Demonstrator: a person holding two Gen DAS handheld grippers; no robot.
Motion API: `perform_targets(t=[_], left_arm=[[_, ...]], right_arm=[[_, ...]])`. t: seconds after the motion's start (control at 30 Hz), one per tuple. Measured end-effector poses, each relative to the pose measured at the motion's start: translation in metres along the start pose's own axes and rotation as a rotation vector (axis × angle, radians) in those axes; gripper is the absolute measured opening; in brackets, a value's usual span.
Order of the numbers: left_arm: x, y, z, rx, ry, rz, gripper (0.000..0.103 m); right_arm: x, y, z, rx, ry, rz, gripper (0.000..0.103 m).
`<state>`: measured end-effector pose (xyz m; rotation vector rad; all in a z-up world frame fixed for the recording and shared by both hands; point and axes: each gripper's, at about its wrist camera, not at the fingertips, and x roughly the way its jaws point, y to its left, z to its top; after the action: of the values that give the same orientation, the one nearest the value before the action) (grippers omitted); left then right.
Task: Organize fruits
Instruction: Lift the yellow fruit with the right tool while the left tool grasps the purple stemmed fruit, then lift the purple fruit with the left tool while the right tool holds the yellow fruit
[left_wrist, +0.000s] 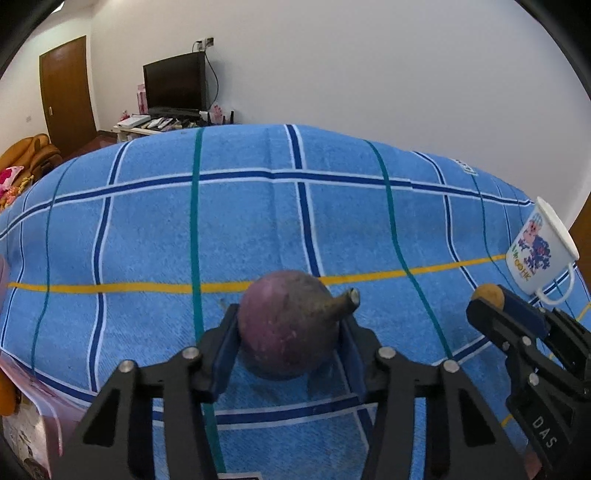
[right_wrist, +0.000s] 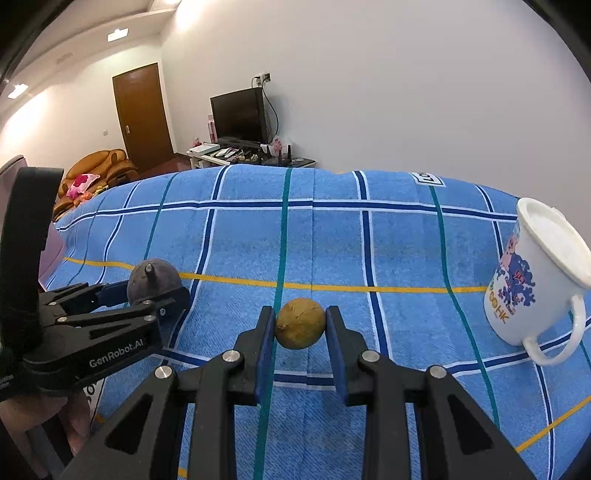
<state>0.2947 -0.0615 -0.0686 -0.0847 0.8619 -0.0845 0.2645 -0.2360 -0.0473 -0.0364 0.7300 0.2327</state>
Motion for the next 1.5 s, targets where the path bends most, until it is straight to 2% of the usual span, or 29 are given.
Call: perform_targets(t=[0.23,0.93,1.5], left_arm=[[-0.011,-0.008,-0.012,0.026,-0.009,-0.016,0.052],[-0.059,-0.024,-0.038,0.095,-0.172,0.019,0.052],[-0.089,-0.022,-0.052,0.092,-0.291,0.041,0.052]], right_arm=[[-0.009,0.000,-0.003,0.000,-0.033,0.008,0.029],[-0.036,0.007,-0.007,-0.038,-0.173,0.017,0.029],[-0.053,0.010,-0.014,-0.050,-0.266,0.009,0.029]])
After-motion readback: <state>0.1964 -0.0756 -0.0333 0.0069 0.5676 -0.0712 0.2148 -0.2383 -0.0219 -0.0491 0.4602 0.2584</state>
